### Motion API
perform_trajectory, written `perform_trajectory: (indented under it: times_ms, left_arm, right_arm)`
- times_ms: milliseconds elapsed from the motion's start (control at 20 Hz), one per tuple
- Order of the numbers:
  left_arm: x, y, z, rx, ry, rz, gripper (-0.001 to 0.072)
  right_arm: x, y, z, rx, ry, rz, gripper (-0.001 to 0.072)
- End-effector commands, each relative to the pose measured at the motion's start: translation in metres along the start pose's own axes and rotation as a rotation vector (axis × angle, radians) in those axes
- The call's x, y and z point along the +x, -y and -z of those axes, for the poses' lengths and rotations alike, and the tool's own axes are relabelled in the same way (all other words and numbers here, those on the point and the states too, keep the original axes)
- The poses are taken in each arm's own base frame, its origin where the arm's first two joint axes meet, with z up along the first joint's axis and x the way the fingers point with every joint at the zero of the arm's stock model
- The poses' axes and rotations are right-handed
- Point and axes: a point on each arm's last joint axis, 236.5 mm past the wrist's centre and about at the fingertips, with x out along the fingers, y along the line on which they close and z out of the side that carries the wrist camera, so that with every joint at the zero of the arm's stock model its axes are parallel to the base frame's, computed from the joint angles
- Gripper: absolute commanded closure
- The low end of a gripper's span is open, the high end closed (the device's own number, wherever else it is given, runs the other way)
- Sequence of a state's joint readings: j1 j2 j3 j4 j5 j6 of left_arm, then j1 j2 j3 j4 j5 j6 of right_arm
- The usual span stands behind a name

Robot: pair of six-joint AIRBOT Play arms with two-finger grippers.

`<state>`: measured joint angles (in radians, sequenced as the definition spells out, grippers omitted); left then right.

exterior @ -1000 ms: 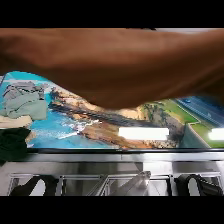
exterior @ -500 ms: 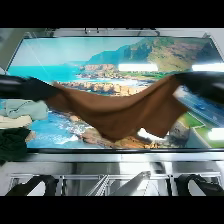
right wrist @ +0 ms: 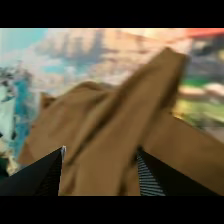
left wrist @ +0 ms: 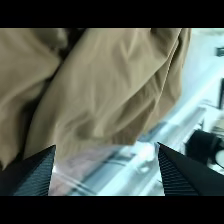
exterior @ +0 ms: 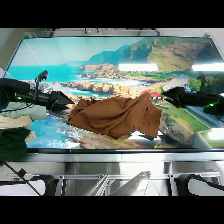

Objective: Fold the shirts.

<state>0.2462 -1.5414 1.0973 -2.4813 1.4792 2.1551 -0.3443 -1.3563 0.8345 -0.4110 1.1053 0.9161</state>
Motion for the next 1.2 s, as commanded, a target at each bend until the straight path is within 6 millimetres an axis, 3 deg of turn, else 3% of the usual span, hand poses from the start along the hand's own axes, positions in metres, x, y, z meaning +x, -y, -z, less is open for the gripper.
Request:
perform_trajectory:
  times_ms: [0,150,250,400,500,600,650,700,750,950,1150]
  left_arm:
    - [0.022,-0.016,0.038,-0.129,-0.095,0.056,-0.0004]
    - [0.051,-0.014,0.073,-0.151,-0.144,0.042,-0.0004]
    - [0.059,-0.007,0.083,-0.127,-0.153,0.025,-0.0004]
    - [0.064,0.004,0.087,-0.073,-0.141,-0.003,-0.0003]
    - [0.069,0.012,0.089,-0.039,-0.148,-0.015,-0.0003]
    - [0.078,0.018,0.094,-0.030,-0.176,-0.019,-0.0003]
    - [0.085,0.020,0.095,-0.019,-0.184,-0.030,-0.0003]
    - [0.093,0.020,0.094,-0.002,-0.180,-0.050,-0.0003]
    - [0.102,0.021,0.092,0.020,-0.173,-0.070,-0.0003]
    - [0.137,0.030,0.095,0.071,-0.175,-0.133,-0.0003]
    - [0.174,0.019,0.111,0.039,-0.291,-0.145,-0.0003]
  right_arm:
    - [-0.029,0.077,0.038,0.122,-0.081,0.231,0.0216]
    - [-0.017,0.112,0.075,0.197,-0.085,0.307,0.0216]
    - [-0.004,0.118,0.090,0.202,-0.108,0.330,0.0216]
    - [0.026,0.104,0.108,0.211,-0.176,0.279,0.0218]
    - [0.049,0.086,0.117,0.212,-0.205,0.216,0.0334]
    - [0.065,0.067,0.123,0.195,-0.225,0.169,0.0353]
    - [0.070,0.059,0.124,0.188,-0.229,0.153,0.0404]
    - [0.073,0.055,0.125,0.174,-0.236,0.146,0.0631]
    - [0.074,0.052,0.125,0.167,-0.240,0.144,0.0691]
    - [0.073,0.048,0.125,0.158,-0.243,0.134,0.0692]
    - [0.069,0.037,0.123,0.131,-0.239,0.113,0.0691]
